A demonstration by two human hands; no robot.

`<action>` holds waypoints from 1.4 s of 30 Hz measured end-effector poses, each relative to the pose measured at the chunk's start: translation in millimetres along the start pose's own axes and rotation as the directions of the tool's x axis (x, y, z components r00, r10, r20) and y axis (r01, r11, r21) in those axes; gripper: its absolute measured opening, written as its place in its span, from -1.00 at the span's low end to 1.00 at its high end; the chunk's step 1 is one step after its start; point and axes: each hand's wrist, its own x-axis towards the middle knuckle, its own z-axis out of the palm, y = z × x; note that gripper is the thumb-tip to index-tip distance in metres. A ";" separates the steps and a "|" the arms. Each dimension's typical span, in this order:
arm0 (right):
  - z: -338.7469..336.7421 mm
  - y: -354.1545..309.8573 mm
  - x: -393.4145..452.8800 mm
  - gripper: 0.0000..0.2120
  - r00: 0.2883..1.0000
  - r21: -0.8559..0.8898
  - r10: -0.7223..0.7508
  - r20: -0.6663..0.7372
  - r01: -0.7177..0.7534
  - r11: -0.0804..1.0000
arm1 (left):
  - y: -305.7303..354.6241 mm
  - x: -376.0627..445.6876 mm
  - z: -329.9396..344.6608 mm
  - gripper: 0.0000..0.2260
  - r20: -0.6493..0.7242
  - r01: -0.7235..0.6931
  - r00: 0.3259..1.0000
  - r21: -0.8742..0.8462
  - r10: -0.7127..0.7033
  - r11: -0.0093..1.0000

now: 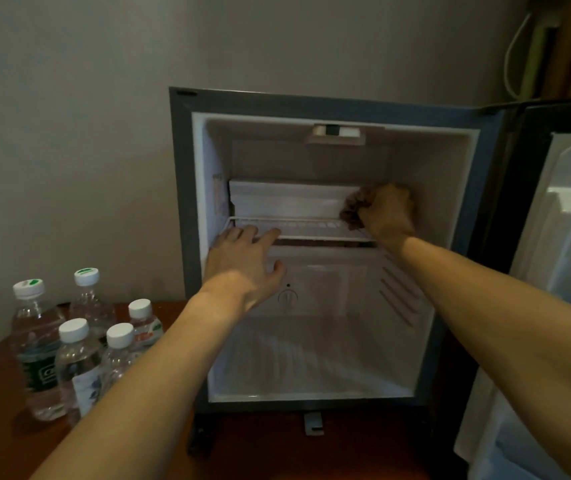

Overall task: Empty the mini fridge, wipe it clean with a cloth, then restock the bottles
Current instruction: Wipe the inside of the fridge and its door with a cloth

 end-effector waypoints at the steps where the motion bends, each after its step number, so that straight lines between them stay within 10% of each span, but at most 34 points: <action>1: -1.4 -4.2 -4.2 -0.82 1.000 -0.011 0.003 0.007 -0.003 1.000 | 0.1 -0.3 0.9 -0.43 -0.009 0.001 1.000 -0.003 -0.001 1.000; 16: 60.6 -178.9 -43.2 -0.77 0.790 -0.191 -0.558 0.253 0.606 0.772 | 2.7 0.7 5.8 -0.50 -0.097 0.027 0.995 -0.050 -0.031 0.998; 32: -28.2 -33.0 1.8 -0.91 0.972 -0.254 -0.134 0.191 0.180 0.950 | -0.2 1.3 1.3 -0.41 -0.006 0.018 1.000 0.018 -0.017 1.000; 42: -1.3 -73.0 -15.5 -0.84 0.972 -0.234 -0.149 0.180 0.190 0.953 | 1.5 -1.9 3.5 -0.40 -0.026 0.004 1.000 0.062 -0.003 0.998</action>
